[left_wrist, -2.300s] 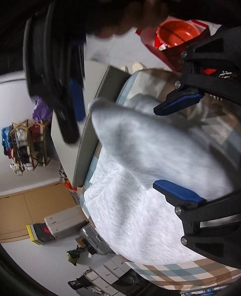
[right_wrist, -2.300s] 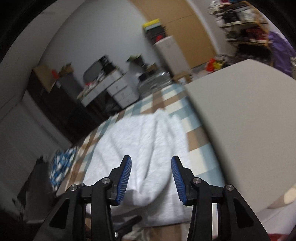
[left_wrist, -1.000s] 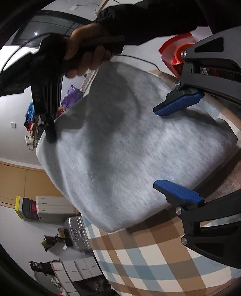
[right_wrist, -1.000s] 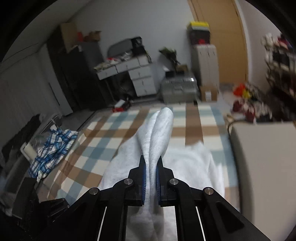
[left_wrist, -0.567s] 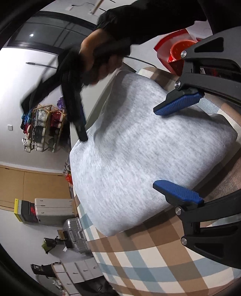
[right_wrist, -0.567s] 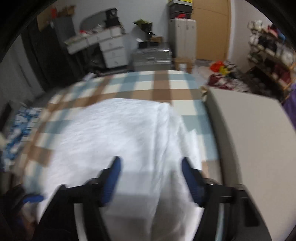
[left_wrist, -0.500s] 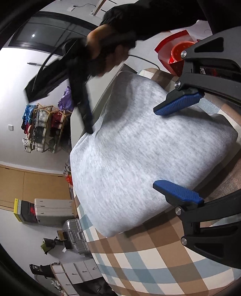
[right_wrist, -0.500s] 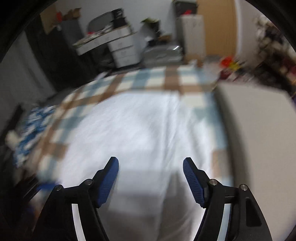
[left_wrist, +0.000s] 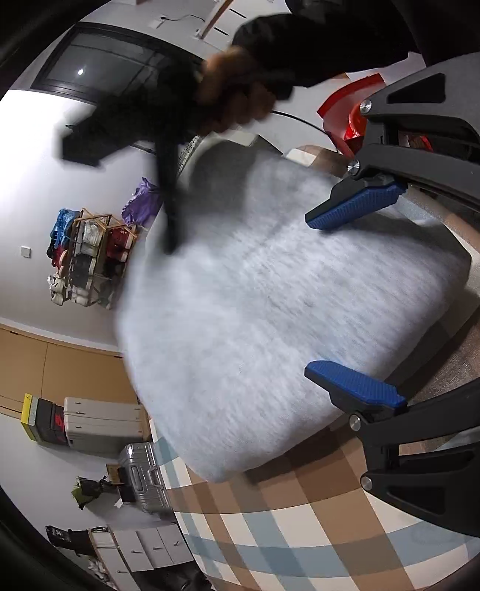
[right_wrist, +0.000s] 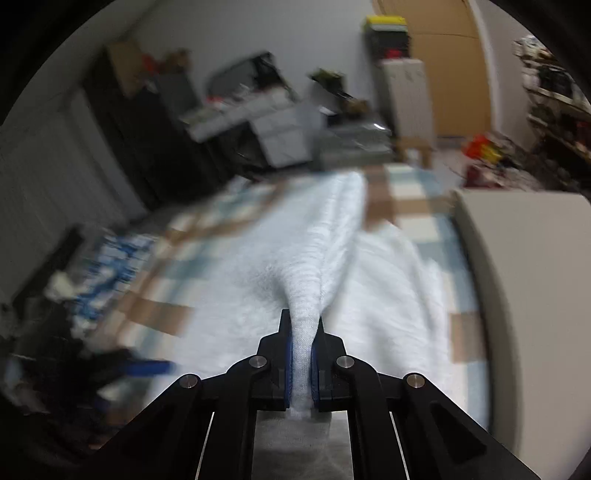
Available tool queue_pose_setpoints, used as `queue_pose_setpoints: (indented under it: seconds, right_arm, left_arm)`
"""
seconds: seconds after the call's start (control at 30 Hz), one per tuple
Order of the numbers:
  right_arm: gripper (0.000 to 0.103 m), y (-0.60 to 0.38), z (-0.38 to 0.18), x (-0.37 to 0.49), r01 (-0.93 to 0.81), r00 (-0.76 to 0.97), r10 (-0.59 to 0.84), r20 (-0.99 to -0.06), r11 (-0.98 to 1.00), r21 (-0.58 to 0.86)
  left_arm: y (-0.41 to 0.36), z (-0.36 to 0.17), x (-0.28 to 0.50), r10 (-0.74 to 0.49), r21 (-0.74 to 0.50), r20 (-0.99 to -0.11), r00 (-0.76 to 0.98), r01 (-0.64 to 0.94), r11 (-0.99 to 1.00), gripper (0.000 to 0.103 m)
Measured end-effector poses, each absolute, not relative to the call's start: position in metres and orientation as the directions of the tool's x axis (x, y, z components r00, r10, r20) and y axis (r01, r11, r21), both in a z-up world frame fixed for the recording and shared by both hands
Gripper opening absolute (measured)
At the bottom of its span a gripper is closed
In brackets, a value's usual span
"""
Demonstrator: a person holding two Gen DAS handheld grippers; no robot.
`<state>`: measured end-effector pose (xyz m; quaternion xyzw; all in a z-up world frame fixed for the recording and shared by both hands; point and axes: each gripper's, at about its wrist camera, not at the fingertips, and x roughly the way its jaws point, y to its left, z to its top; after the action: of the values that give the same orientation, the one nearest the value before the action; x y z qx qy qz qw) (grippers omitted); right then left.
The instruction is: Fold large clothes
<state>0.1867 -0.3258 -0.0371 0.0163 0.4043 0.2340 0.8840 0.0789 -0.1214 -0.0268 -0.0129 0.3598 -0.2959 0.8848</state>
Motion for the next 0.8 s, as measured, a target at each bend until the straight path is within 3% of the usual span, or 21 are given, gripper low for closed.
queue_pose_setpoints:
  seconds: [0.03, 0.1, 0.23, 0.3, 0.4, 0.47, 0.5, 0.53, 0.57, 0.6, 0.73, 0.8]
  right_arm:
    - [0.007, -0.324, -0.062, 0.196, -0.376, 0.529, 0.399, -0.749, 0.902, 0.214]
    - [0.008, -0.332, -0.075, 0.196, -0.349, 0.532, 0.420, -0.735, 0.900, 0.262]
    - [0.036, -0.357, -0.062, 0.180, -0.271, 0.534, 0.451, -0.716, 0.893, 0.360]
    - [0.036, -0.367, -0.063, 0.167, -0.283, 0.510, 0.493, -0.705, 0.870, 0.403]
    - [0.047, -0.380, -0.071, 0.145, -0.340, 0.426, 0.626, -0.653, 0.780, 0.525]
    - [0.055, -0.375, -0.077, 0.143, -0.346, 0.425, 0.639, -0.640, 0.769, 0.538]
    - [0.055, -0.374, -0.080, 0.142, -0.337, 0.430, 0.636, -0.640, 0.772, 0.540]
    - [0.044, -0.372, -0.079, 0.142, -0.324, 0.446, 0.627, -0.639, 0.779, 0.537]
    - [0.019, -0.369, -0.075, 0.141, -0.321, 0.472, 0.605, -0.642, 0.796, 0.513]
    - [0.013, -0.363, -0.065, 0.135, -0.344, 0.499, 0.583, -0.641, 0.812, 0.471]
    - [0.009, -0.362, -0.018, 0.100, -0.451, 0.622, 0.602, -0.501, 0.798, 0.399]
    - [0.008, -0.363, -0.020, 0.098, -0.436, 0.653, 0.558, -0.511, 0.829, 0.349]
  left_arm:
    - [-0.125, -0.027, 0.078, -0.531, -0.220, -0.630, 0.566, 0.526, 0.822, 0.069]
    - [-0.131, -0.026, 0.074, -0.513, -0.184, -0.637, 0.576, 0.532, 0.826, 0.069]
    - [-0.123, -0.018, 0.065, -0.525, -0.209, -0.645, 0.555, 0.533, 0.820, 0.069]
    - [-0.120, -0.020, 0.065, -0.530, -0.217, -0.648, 0.548, 0.534, 0.817, 0.069]
    - [-0.125, -0.029, 0.064, -0.513, -0.178, -0.651, 0.560, 0.544, 0.820, 0.070]
    - [-0.130, -0.031, 0.063, -0.510, -0.157, -0.656, 0.556, 0.561, 0.813, 0.076]
    - [-0.132, -0.030, 0.063, -0.503, -0.145, -0.661, 0.557, 0.563, 0.813, 0.076]
    - [-0.135, -0.031, 0.062, -0.491, -0.124, -0.666, 0.561, 0.566, 0.815, 0.077]
    - [-0.136, -0.030, 0.062, -0.482, -0.109, -0.669, 0.565, 0.567, 0.816, 0.078]
    - [-0.137, -0.030, 0.062, -0.476, -0.100, -0.671, 0.568, 0.566, 0.818, 0.078]
    - [-0.129, -0.029, 0.066, -0.490, -0.134, -0.672, 0.555, 0.559, 0.818, 0.080]
    - [-0.127, -0.028, 0.067, -0.510, -0.161, -0.664, 0.547, 0.561, 0.812, 0.080]
